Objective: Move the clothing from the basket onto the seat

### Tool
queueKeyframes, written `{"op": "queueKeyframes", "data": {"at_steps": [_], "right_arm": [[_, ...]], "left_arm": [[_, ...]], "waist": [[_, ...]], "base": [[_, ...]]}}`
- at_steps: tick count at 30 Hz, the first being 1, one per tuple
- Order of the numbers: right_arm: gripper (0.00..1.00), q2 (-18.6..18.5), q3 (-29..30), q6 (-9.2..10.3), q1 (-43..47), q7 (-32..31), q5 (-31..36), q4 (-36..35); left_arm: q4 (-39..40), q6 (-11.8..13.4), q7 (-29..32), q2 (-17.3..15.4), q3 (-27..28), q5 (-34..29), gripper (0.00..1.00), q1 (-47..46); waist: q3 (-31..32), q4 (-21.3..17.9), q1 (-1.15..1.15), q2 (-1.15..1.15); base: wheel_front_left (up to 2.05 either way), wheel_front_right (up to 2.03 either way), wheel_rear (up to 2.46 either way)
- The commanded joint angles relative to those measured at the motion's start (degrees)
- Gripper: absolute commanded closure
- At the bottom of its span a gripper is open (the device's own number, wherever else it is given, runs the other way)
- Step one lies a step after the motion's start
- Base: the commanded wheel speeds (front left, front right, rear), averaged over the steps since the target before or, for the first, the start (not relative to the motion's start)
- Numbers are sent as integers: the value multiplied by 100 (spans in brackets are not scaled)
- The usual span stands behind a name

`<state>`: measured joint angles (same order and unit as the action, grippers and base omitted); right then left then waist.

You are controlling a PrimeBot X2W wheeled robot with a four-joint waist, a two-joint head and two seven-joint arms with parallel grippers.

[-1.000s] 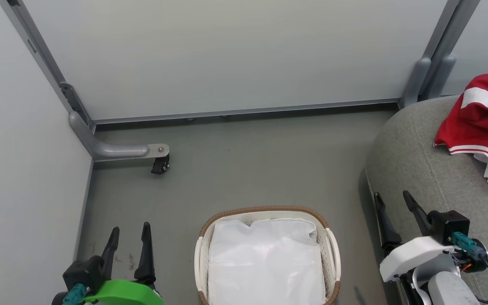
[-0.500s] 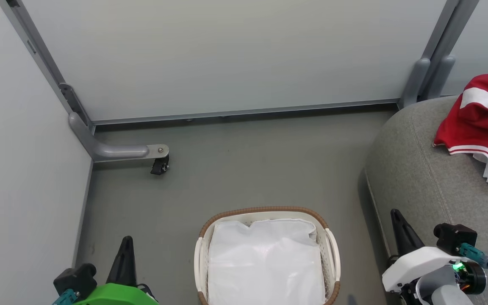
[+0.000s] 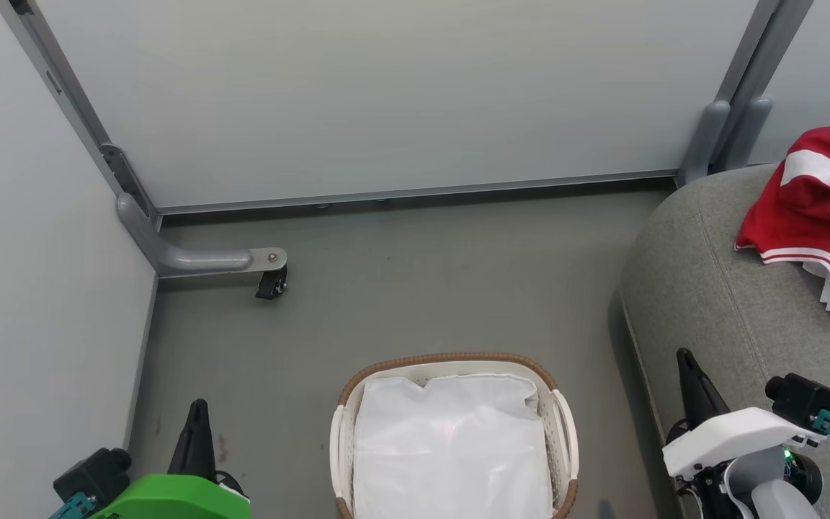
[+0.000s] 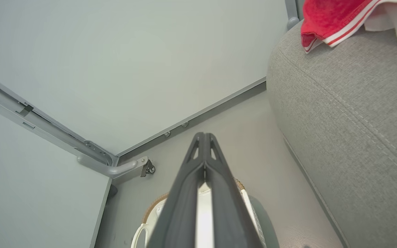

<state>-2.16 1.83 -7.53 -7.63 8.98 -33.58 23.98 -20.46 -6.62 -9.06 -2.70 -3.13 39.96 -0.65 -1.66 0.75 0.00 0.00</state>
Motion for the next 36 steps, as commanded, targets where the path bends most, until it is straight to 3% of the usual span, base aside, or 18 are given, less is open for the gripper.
{"op": "queueKeyframes", "data": {"at_steps": [1, 36], "right_arm": [[100, -34, 39, 1, -22, -61, -249, -137], [100, -59, 239, 3, 56, -742, -2793, -541]], "left_arm": [[116, -25, 49, -18, 68, 230, 100, -185], [363, -56, 734, -28, 476, 2494, 100, -377]], "waist": [[2, -1, 0, 0], [52, -26, 0, 0]], "base": [[0, 0, 0], [0, 0, 0]]}}
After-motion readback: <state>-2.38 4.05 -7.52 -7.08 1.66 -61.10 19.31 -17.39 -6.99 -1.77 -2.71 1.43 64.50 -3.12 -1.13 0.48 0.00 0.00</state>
